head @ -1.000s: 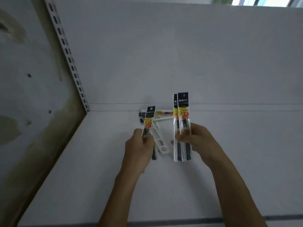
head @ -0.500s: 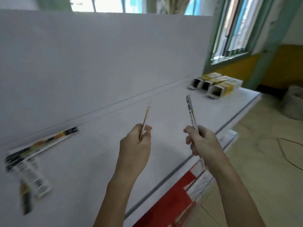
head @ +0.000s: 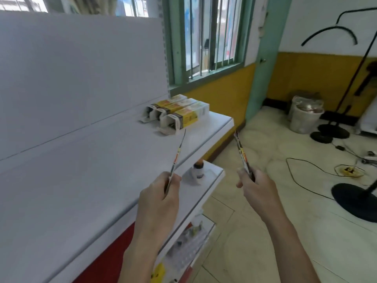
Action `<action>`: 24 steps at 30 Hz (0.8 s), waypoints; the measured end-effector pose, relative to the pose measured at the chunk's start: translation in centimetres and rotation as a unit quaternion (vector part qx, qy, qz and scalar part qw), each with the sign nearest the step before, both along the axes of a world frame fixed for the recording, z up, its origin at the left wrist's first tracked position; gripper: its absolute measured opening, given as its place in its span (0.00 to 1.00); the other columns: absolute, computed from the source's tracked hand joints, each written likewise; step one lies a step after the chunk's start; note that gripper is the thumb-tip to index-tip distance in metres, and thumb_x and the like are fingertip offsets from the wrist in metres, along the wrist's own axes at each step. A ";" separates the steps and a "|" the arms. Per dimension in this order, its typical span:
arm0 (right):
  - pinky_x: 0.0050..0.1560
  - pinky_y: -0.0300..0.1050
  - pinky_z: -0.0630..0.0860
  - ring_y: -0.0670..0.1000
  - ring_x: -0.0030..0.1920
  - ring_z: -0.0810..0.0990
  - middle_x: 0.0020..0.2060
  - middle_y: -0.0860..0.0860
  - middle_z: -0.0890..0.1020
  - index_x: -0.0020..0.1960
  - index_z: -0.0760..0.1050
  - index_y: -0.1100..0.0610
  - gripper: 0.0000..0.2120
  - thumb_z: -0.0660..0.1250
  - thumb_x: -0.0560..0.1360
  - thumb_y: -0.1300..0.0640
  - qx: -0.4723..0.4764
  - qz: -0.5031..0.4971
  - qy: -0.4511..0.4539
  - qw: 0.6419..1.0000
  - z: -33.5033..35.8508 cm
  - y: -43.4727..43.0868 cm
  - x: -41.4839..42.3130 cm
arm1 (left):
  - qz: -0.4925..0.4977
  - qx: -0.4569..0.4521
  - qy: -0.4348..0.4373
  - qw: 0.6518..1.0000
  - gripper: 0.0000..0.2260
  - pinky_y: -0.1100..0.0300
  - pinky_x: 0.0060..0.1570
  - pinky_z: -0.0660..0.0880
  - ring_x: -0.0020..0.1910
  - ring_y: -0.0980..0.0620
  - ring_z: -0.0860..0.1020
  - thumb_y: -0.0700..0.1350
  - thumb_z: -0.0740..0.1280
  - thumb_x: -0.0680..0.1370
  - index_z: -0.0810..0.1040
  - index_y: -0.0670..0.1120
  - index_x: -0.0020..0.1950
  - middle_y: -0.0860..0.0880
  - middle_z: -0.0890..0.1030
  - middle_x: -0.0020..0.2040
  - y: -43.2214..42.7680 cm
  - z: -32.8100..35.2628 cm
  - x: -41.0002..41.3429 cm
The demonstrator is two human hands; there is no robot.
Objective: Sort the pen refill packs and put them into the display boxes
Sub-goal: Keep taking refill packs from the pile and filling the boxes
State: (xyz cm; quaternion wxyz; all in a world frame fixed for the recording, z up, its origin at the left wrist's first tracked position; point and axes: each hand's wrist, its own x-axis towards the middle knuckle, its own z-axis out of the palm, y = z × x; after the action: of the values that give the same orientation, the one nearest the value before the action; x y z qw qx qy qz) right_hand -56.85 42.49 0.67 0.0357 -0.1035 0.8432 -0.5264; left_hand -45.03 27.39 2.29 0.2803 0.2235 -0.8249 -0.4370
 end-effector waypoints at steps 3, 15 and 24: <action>0.30 0.38 0.65 0.41 0.29 0.72 0.36 0.51 0.79 0.41 0.73 0.57 0.12 0.58 0.78 0.51 0.005 -0.007 -0.010 1.000 0.3 2.2 -3.5 | -0.006 0.016 -0.018 1.000 0.14 0.67 0.27 0.65 0.25 0.55 0.67 0.47 0.58 0.78 0.75 0.39 0.40 0.41 0.74 0.30 1.7 -0.5 -3.4; 0.31 0.45 0.67 0.47 0.26 0.68 0.33 0.57 0.79 0.42 0.76 0.59 0.13 0.61 0.77 0.51 -0.084 0.106 0.023 0.991 1.3 -4.2 -17.1 | 0.091 -0.011 -0.062 0.994 0.13 0.59 0.31 0.66 0.32 0.45 0.74 0.44 0.61 0.77 0.67 0.40 0.34 0.43 0.74 0.30 -3.5 0.0 -15.8; 0.39 0.36 0.67 0.45 0.41 0.74 0.45 0.46 0.79 0.57 0.76 0.53 0.11 0.64 0.76 0.54 0.057 0.151 0.189 0.969 3.6 -11.2 -26.6 | 0.225 -0.057 -0.058 0.971 0.07 0.59 0.33 0.67 0.36 0.52 0.73 0.48 0.69 0.72 0.73 0.48 0.43 0.50 0.75 0.38 -8.4 0.8 -24.2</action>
State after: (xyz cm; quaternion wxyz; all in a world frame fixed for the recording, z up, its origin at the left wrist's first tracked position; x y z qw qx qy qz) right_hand -83.43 31.28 4.28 -0.0394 -0.3252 0.8380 -0.4365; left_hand -69.26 18.98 3.12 0.3360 0.4119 -0.7917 -0.3010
